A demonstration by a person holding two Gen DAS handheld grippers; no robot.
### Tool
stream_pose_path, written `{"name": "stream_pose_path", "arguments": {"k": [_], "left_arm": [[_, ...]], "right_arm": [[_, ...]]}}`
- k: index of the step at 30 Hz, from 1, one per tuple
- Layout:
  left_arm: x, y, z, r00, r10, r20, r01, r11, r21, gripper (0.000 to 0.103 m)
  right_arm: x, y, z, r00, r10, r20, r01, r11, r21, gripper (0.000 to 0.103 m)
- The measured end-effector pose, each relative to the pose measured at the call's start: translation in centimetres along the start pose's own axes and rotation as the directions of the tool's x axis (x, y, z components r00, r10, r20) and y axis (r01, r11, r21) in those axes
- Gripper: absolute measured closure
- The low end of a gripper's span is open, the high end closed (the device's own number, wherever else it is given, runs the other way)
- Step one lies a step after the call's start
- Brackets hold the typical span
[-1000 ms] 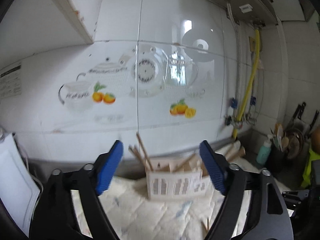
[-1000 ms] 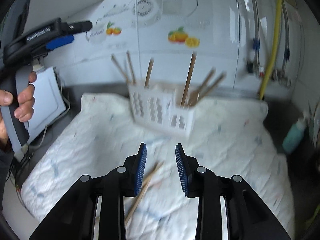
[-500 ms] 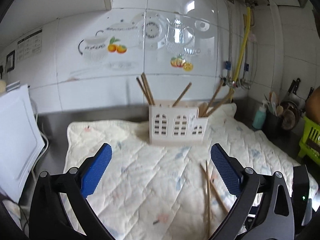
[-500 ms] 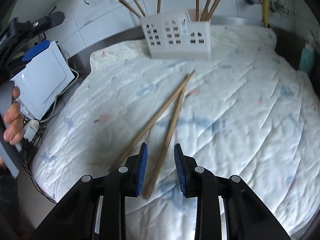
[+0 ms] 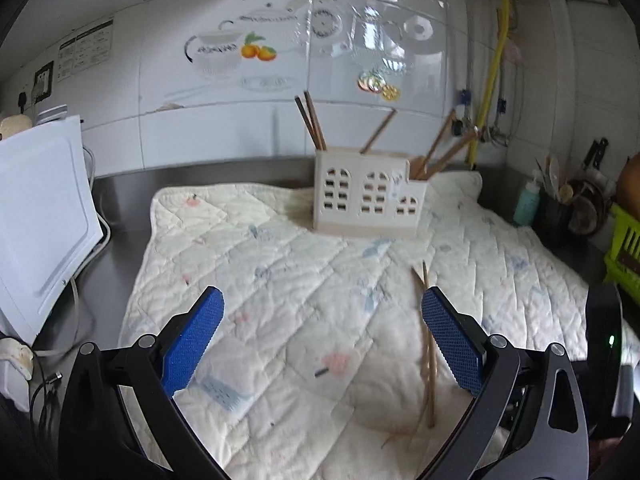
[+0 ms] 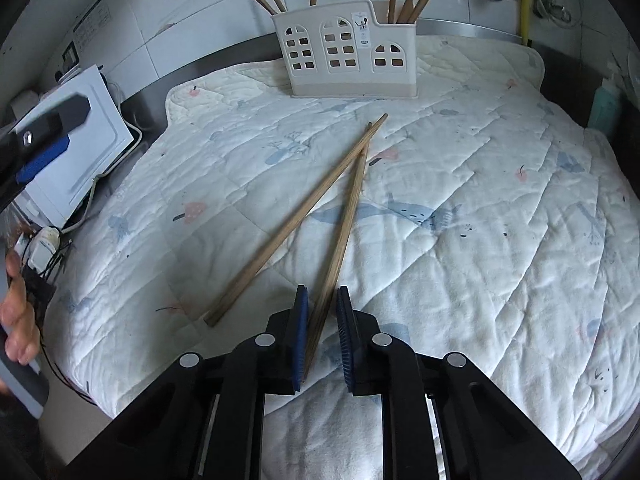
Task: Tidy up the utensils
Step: 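Move both open grippers back over the last chopsticks on the mat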
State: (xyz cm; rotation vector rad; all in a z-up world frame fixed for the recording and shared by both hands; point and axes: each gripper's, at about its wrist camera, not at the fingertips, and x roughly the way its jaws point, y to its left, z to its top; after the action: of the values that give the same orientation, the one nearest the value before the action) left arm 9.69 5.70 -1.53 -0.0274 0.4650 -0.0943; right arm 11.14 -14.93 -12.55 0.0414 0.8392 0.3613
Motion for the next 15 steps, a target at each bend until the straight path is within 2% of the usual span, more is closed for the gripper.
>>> {"name": "stream_pose_path", "arguments": {"k": [6, 12, 15], "left_arm": [[0.4, -1.4, -2.4, 0.998, -0.038, -0.056, 0.039, 0.999, 0.028, 0.005], [1.2, -1.9, -4.9, 0.987, -0.098, -0.131, 0.097, 0.995, -0.010, 0.006], [1.6, -2.5, -5.9, 0.978, -0.136, -0.161, 0.134, 0.991, -0.024, 0.011]], "right_arm": [[0.0, 0.2, -0.1, 0.999, -0.031, 0.007, 0.031, 0.999, -0.031, 0.092], [-0.3, -0.5, -0.2, 1.000, -0.024, 0.012, 0.024, 0.999, -0.023, 0.093], [-0.5, -1.0, -0.3, 1.000, -0.022, 0.015, 0.023, 0.999, -0.031, 0.094]]}}
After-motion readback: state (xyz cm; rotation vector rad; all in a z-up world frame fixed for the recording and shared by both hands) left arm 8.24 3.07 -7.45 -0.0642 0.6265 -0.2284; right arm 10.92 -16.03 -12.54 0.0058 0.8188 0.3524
